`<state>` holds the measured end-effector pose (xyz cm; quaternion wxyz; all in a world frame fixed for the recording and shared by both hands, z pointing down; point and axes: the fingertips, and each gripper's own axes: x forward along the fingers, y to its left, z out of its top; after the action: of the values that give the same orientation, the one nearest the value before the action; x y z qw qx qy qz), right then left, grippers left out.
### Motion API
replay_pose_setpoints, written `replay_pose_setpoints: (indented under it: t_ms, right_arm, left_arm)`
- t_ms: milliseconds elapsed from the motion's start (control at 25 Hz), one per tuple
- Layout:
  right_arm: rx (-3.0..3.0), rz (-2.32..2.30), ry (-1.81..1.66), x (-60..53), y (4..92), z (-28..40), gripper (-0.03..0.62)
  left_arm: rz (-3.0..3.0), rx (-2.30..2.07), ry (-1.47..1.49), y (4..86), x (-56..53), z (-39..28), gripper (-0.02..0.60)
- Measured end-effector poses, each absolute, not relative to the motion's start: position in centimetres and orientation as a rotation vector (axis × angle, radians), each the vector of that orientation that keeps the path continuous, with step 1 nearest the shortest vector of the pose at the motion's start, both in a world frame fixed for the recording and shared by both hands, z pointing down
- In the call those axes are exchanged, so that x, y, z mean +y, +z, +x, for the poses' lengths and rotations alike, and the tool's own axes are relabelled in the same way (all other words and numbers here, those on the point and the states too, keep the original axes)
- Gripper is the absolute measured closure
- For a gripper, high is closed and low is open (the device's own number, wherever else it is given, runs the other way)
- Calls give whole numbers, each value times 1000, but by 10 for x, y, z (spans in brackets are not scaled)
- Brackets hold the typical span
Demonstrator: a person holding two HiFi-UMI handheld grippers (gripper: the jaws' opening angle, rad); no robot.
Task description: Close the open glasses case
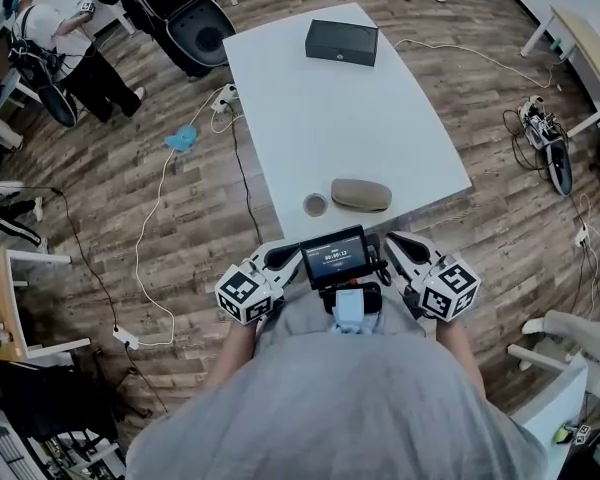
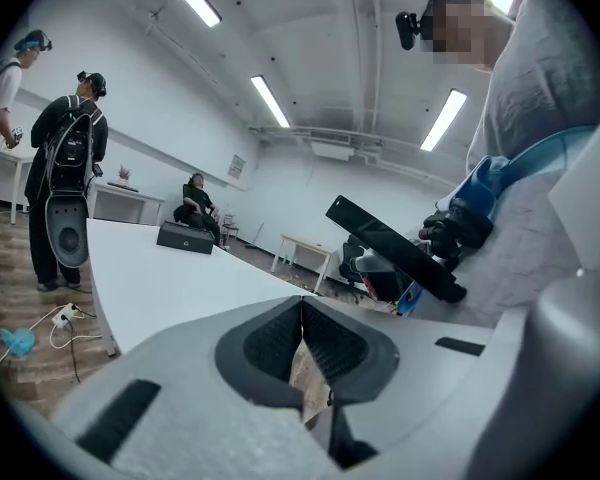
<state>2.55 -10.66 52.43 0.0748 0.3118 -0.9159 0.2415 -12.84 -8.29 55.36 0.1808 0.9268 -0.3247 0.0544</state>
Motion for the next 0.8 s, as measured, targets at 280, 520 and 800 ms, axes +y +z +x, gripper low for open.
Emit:
replay_pose_setpoints:
  t_ms: [280, 520, 800]
  right_arm:
    - [-2748, 904, 724, -106, 525, 22, 553]
    - [-2754, 880, 711, -107, 524, 15, 553]
    - [-2763, 867, 707, -115, 519, 12, 553]
  left_arm:
    - [2614, -928, 146, 553, -84, -130, 563]
    - [2627, -920, 136, 552, -85, -129, 563]
    - [2633, -913, 132, 549, -93, -129, 563]
